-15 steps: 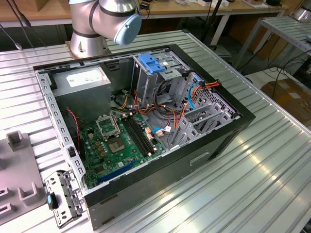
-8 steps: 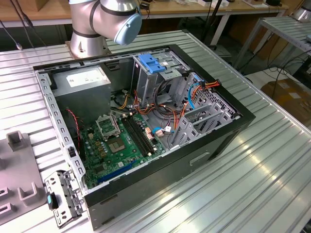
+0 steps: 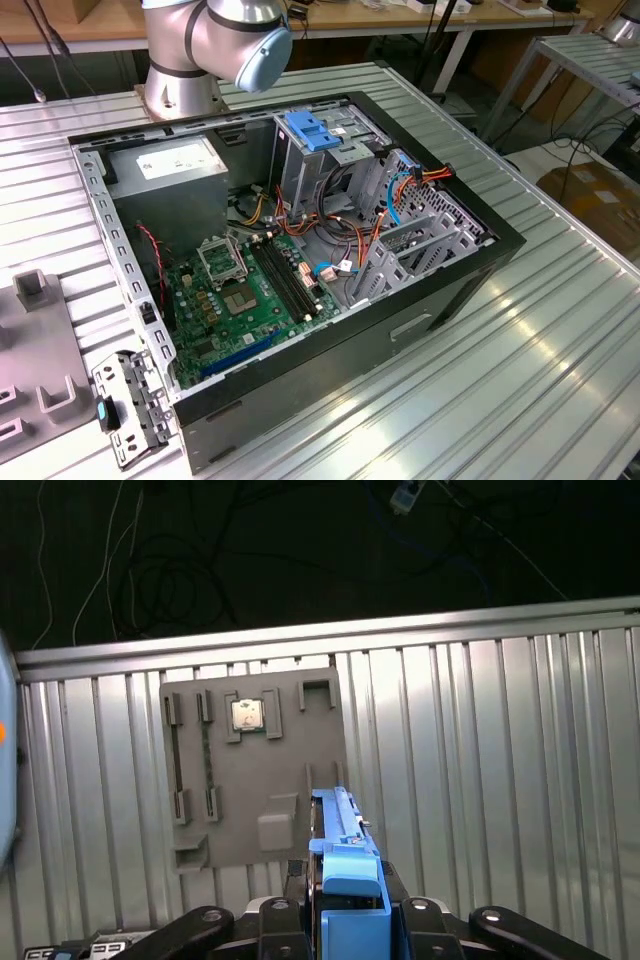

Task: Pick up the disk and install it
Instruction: 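Pick up the disk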

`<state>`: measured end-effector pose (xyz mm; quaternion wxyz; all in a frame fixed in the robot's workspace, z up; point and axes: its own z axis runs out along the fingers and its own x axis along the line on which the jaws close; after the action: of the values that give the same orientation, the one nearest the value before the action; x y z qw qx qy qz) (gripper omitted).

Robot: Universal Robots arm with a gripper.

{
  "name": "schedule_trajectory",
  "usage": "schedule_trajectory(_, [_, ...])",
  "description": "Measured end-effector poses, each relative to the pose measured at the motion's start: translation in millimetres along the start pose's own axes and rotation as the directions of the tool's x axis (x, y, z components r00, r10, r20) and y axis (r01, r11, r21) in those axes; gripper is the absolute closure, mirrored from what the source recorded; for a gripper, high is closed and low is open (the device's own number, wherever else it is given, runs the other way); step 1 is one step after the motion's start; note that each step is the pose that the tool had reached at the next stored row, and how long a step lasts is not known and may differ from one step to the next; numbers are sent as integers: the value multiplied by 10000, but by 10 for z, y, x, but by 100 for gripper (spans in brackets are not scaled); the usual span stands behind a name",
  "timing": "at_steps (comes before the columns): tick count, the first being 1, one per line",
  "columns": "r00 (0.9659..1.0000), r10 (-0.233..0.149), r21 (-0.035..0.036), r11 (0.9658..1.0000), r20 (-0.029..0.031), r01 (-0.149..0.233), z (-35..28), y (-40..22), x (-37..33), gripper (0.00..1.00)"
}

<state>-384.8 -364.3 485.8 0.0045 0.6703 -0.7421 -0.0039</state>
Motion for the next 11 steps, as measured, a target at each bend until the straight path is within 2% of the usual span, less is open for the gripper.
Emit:
schedule_trajectory(7, [10000, 59, 5, 10000, -17, -59, -31, -35, -3, 63])
schedule_trajectory(9, [10000, 82, 5, 10000, -30, -82, -32, -85, -8, 63])
schedule_trajectory(11, [9999, 122, 6, 9999, -41, -122, -33, -167, -17, 63])
